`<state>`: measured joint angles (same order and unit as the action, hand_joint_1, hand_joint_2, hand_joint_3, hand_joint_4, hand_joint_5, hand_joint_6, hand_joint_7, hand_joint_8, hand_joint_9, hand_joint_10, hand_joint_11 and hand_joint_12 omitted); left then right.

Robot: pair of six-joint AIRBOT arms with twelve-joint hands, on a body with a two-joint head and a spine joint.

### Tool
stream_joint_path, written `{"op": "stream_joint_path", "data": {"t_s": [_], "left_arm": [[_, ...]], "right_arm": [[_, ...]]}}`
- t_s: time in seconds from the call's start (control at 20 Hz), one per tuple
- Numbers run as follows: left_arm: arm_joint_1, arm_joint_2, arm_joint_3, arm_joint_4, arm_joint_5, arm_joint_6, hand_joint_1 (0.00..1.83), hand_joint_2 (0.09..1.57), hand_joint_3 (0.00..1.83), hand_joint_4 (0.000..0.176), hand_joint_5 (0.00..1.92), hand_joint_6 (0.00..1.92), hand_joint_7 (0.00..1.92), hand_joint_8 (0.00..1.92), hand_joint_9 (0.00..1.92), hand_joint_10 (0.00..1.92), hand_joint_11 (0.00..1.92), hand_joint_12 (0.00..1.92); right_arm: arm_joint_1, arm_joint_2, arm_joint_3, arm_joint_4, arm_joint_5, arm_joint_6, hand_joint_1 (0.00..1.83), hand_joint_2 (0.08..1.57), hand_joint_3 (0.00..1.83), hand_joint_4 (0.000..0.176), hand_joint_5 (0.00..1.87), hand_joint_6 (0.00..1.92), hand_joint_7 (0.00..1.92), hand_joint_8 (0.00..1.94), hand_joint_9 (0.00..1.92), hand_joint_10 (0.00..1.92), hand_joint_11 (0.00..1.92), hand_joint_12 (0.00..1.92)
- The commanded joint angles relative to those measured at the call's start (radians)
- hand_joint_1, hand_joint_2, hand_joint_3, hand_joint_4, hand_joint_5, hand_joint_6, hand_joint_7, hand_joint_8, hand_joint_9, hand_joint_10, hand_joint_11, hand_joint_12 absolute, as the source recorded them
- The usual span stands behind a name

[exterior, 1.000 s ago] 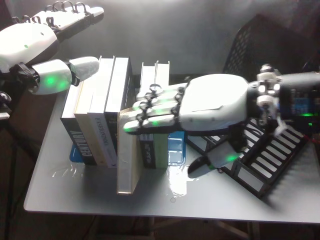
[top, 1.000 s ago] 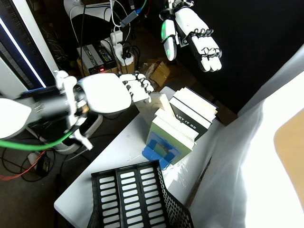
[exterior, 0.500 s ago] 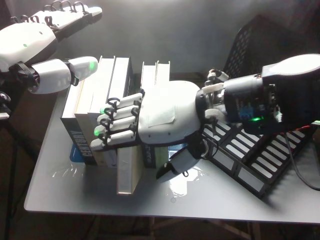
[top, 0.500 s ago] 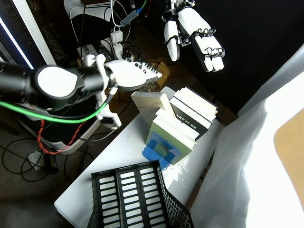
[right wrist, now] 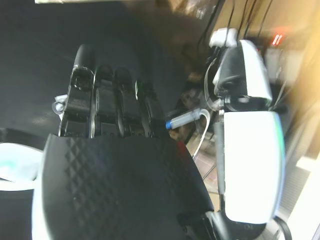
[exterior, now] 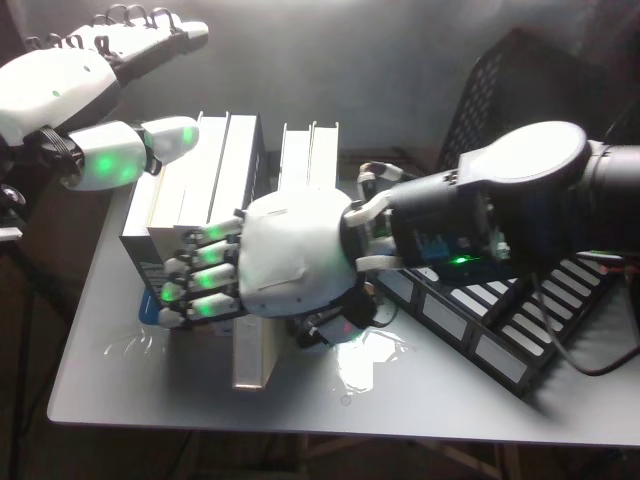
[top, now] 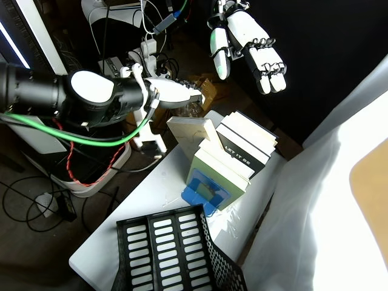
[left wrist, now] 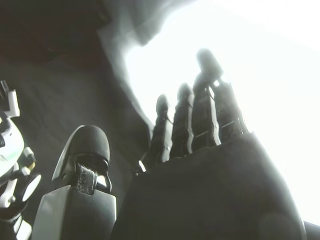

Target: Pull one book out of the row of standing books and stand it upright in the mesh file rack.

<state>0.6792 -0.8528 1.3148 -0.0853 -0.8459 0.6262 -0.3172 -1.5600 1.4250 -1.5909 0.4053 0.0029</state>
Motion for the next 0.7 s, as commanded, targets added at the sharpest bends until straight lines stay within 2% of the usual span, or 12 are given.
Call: {"op": "stream_joint_path", "data": {"t_s": [0.0, 0.05, 0.1, 0.15, 0.2, 0.3, 0.35, 0.45, 0.65], "left_arm": [[-0.016, 0.000, 0.004, -0.018, -0.124, -0.006, 0.20, 1.38, 0.00, 0.098, 0.02, 0.22, 0.08, 0.00, 0.00, 0.16, 0.00, 1.15], [-0.016, 0.000, 0.005, -0.019, -0.126, -0.008, 0.19, 1.38, 0.00, 0.100, 0.02, 0.23, 0.07, 0.00, 0.00, 0.13, 0.00, 1.07], [-0.015, 0.000, 0.005, -0.020, -0.128, -0.008, 0.18, 1.39, 0.00, 0.091, 0.01, 0.24, 0.08, 0.00, 0.00, 0.12, 0.00, 1.01], [-0.015, 0.000, 0.005, -0.021, -0.130, -0.008, 0.20, 1.39, 0.00, 0.084, 0.02, 0.27, 0.09, 0.01, 0.00, 0.13, 0.00, 1.09], [-0.015, 0.001, 0.004, -0.022, -0.131, -0.008, 0.22, 1.38, 0.00, 0.083, 0.01, 0.30, 0.10, 0.01, 0.00, 0.14, 0.00, 1.20], [-0.015, 0.001, 0.003, -0.022, -0.134, -0.010, 0.27, 1.38, 0.00, 0.076, 0.00, 0.33, 0.10, 0.01, 0.00, 0.11, 0.00, 1.23], [-0.015, 0.000, 0.003, -0.022, -0.134, -0.011, 0.28, 1.38, 0.00, 0.063, 0.00, 0.36, 0.11, 0.01, 0.00, 0.13, 0.00, 1.28], [-0.014, -0.001, 0.004, -0.023, -0.135, -0.012, 0.32, 1.38, 0.00, 0.042, 0.01, 0.35, 0.11, 0.01, 0.00, 0.13, 0.00, 1.10], [-0.007, -0.001, 0.003, -0.024, -0.139, -0.015, 0.33, 1.39, 0.00, 0.040, 0.04, 0.32, 0.11, 0.01, 0.00, 0.15, 0.00, 1.05]], "right_arm": [[0.012, 0.000, -0.001, 0.023, 0.018, -0.001, 1.19, 1.04, 0.00, 0.000, 0.23, 0.11, 0.21, 0.04, 0.14, 0.22, 0.00, 1.01], [0.012, -0.005, -0.002, 0.011, 0.011, -0.001, 1.16, 1.15, 0.00, 0.000, 0.19, 0.11, 0.18, 0.01, 0.03, 0.26, 0.00, 0.82], [0.012, -0.009, -0.004, -0.003, 0.003, -0.001, 1.14, 1.18, 0.00, 0.000, 0.17, 0.11, 0.17, 0.00, 0.00, 0.25, 0.00, 0.48], [0.012, -0.012, -0.005, -0.008, -0.001, -0.001, 1.14, 1.19, 0.00, 0.000, 0.17, 0.11, 0.17, 0.00, 0.00, 0.23, 0.00, 0.17], [0.012, -0.016, -0.006, -0.013, -0.005, -0.001, 1.14, 1.20, 0.00, 0.000, 0.16, 0.11, 0.16, 0.00, 0.00, 0.22, 0.00, 0.03], [0.011, -0.020, -0.010, -0.020, -0.007, -0.001, 1.13, 1.20, 0.00, 0.000, 0.16, 0.11, 0.16, 0.00, 0.00, 0.22, 0.00, 0.00], [0.010, -0.021, -0.013, -0.027, -0.012, -0.001, 1.13, 1.20, 0.00, 0.000, 0.16, 0.11, 0.16, 0.00, 0.00, 0.22, 0.00, 0.00], [0.008, -0.022, -0.014, -0.029, -0.016, -0.001, 1.13, 1.20, 0.00, 0.000, 0.16, 0.11, 0.16, 0.00, 0.00, 0.22, 0.00, 0.00], [0.004, -0.022, -0.020, -0.028, -0.016, -0.001, 1.13, 1.20, 0.00, 0.000, 0.16, 0.11, 0.16, 0.00, 0.00, 0.22, 0.00, 0.00]]}}
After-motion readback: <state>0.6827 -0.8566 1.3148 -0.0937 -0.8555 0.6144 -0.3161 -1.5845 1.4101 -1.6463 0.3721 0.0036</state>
